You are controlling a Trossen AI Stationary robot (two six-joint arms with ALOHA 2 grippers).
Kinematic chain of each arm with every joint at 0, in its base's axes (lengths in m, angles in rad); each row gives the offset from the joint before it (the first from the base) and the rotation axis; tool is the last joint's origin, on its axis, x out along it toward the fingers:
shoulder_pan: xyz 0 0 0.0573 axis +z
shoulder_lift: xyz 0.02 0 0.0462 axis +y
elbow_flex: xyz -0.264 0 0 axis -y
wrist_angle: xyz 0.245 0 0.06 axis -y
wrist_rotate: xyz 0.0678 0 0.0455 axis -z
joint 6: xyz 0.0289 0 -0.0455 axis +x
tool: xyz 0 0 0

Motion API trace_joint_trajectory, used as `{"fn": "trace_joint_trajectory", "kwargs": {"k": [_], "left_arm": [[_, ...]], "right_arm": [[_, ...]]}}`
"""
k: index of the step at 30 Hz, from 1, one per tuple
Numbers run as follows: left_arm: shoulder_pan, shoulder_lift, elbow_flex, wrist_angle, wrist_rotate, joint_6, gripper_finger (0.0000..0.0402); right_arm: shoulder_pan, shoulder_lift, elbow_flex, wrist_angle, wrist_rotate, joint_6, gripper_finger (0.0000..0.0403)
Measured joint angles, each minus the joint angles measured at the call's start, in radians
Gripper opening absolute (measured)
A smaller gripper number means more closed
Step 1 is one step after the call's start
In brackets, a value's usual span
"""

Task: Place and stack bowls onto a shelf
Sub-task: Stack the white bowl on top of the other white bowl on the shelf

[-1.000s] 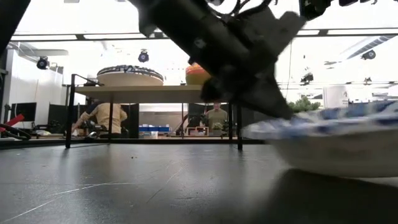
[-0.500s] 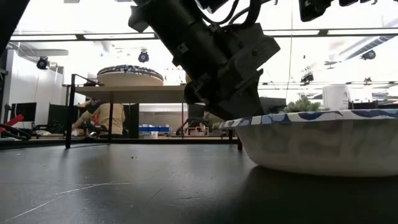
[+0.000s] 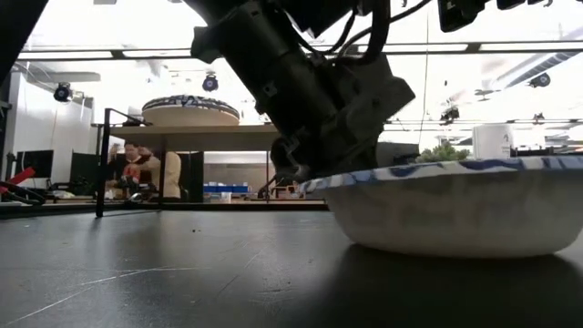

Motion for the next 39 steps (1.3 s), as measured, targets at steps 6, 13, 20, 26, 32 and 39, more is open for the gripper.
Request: {"fn": "trace_joint_trajectory", "kwargs": {"k": [6,13,20,26,32,39], "left_arm": [[0.000,-0.028,0.000,-0.040,0.022,-0.005,0.0013],[0.017,-0.205,0.028,-0.347,-0.006,0.003,0.0001],[0.057,-0.489,0.029,-0.598,-0.136,0.021,0.0000],[0.126,-0.723,0.029,-0.761,-0.316,0.005,0.0000],[0.284,-0.906,0.029,-0.893,-0.507,-0.043,0.0000],[0.533,-0.998,0.026,-0.916,-0.481,-0.001,0.0000]], "right_arm": [[0.000,0.000,0.000,0.000,0.000,0.001,0.0068],[0.000,0.000,0.000,-0.007,0.000,0.010,0.0068],[0.000,0.000,0.000,-0.014,-0.001,0.012,0.0068],[0.000,0.000,-0.001,-0.015,-0.001,0.012,0.0068],[0.000,0.000,-0.001,-0.015,-0.001,0.023,0.0068],[0.000,0.000,-0.001,-0.015,-0.001,0.022,0.0068]]}}
